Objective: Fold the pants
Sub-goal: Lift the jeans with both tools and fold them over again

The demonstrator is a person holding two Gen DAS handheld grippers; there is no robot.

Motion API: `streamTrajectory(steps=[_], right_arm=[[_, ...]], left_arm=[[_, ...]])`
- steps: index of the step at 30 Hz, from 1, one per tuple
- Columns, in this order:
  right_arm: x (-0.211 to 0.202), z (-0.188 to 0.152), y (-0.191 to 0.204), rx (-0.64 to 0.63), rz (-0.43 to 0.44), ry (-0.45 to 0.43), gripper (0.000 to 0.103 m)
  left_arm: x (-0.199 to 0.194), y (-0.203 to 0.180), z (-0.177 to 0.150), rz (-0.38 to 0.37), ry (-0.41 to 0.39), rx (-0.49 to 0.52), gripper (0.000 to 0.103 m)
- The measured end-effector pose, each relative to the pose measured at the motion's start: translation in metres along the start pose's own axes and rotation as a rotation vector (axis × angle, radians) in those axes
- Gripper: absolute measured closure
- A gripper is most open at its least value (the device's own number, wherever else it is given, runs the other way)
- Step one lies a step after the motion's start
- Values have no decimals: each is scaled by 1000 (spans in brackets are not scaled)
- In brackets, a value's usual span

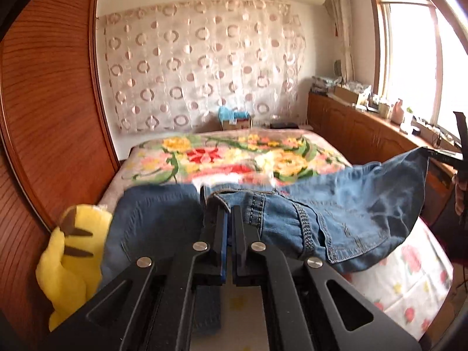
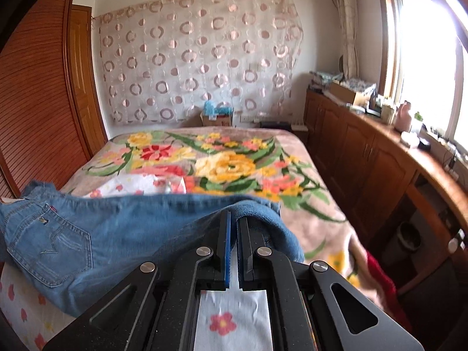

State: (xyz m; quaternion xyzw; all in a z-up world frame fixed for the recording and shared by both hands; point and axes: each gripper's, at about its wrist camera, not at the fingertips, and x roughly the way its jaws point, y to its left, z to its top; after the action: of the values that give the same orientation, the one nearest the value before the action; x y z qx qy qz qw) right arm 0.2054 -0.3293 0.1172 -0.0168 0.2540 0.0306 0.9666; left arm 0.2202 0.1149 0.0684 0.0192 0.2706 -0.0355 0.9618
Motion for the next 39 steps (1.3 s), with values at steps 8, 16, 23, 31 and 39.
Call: streamTrajectory(steps=[8,16,23,31,39], right_arm=[[-60,-26,7,-36,63,-58,100],[-123,-103,-15,-65,179,-27,100],[-122,-193,-34,-22,242,122,100],[-91,-244,-56,50,241,241,100],[-100,-247,-47,99,246,215,97]], left_arm=[[-65,12,18,19,-91,6,100],[-142,45,-44,28,-95,-22,100],[-140,48,-122,10,53,-69,100],[-126,41,-166,17,139,-77,100],[-136,38,-164,18,116,-75,83]])
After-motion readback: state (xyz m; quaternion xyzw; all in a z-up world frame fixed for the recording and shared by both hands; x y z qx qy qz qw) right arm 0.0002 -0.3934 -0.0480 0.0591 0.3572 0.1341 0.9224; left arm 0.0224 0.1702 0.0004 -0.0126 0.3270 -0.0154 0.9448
